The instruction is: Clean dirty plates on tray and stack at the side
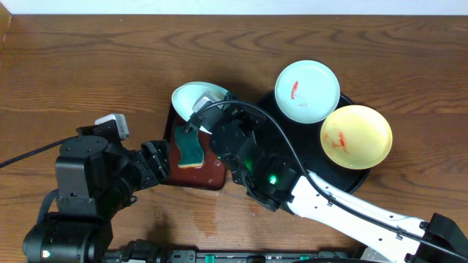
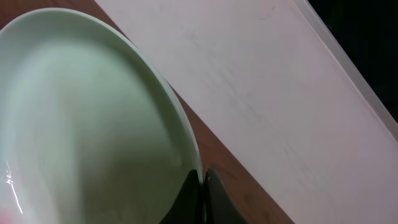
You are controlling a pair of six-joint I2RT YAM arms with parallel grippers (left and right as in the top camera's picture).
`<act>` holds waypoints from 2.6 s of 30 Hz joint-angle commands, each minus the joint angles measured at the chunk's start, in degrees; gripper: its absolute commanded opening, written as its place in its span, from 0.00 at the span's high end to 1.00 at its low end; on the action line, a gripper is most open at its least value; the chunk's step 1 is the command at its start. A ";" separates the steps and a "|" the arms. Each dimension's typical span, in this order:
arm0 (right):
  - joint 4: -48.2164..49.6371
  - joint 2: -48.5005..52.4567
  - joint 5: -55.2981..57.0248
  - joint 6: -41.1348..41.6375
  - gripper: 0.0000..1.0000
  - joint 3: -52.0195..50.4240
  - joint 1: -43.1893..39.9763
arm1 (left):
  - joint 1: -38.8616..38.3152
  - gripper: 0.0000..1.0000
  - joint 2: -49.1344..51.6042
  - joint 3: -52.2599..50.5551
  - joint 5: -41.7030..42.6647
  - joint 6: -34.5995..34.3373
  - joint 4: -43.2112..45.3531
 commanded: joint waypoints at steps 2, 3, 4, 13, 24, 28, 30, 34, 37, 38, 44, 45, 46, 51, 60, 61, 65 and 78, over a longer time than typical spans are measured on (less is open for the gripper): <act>0.37 -1.25 1.22 -0.44 0.99 1.11 0.35 | 0.20 0.28 0.17 1.25 -0.74 0.79 -0.15; 0.37 -1.25 1.22 -0.44 0.99 1.11 0.35 | 0.20 0.28 0.17 1.25 -0.74 0.79 -0.13; 0.37 -1.25 1.22 -0.44 0.99 1.11 0.35 | 0.20 0.28 0.17 1.25 -0.74 0.79 -0.15; 0.37 -1.25 1.25 -0.42 0.99 1.14 0.35 | 0.20 0.28 0.35 1.25 -0.74 0.79 -0.13; 0.37 -1.25 1.95 -0.42 0.99 1.11 0.33 | 0.20 0.28 0.68 1.25 -0.74 0.79 -0.13; 0.39 -1.25 2.58 -0.42 0.99 1.11 0.33 | 0.20 0.28 1.16 1.25 -0.74 0.79 -0.13; 0.37 -1.25 2.78 -0.42 0.99 1.11 0.33 | 0.20 0.28 1.44 1.25 -0.72 0.79 -0.13; -0.17 -1.25 3.13 0.15 0.99 1.11 0.33 | 0.20 0.28 2.14 1.25 -0.70 0.79 -0.13; -3.63 -1.22 3.06 4.81 0.99 1.11 -0.35 | 0.20 0.28 2.60 1.25 -0.70 0.76 -0.13; -6.23 -1.22 2.40 7.72 0.99 1.11 -0.96 | 0.20 0.28 2.80 1.25 -0.70 0.76 -0.11; -16.85 -1.44 -2.97 18.64 0.99 1.11 -3.85 | 0.20 0.28 3.74 1.25 -0.70 0.76 -0.13; -16.98 -1.88 -1.42 19.78 0.99 1.14 -3.89 | 0.20 0.28 3.91 1.25 -0.70 0.76 -0.13; -17.09 -2.51 -0.44 21.22 0.99 1.20 -4.11 | 0.20 0.28 4.04 1.25 -0.70 0.76 -0.13; -22.80 -6.38 -10.45 32.65 0.99 2.16 -8.72 | 0.20 0.28 4.81 1.25 -0.70 0.76 -0.13; -37.46 -12.00 -48.63 46.56 0.99 2.25 -35.78 | 0.20 0.28 6.69 1.25 -0.70 0.79 -0.15; -38.62 -12.74 -52.61 47.39 0.99 2.25 -40.28 | 0.20 0.28 6.82 1.22 -0.70 0.79 -0.15; -42.88 -14.36 -62.62 49.96 0.99 2.25 -57.09 | 0.20 0.28 7.45 1.20 -0.68 0.76 -0.13; -45.31 -8.57 -59.98 50.05 0.99 2.23 -98.73 | 0.20 0.28 9.03 1.14 -0.68 0.76 -0.15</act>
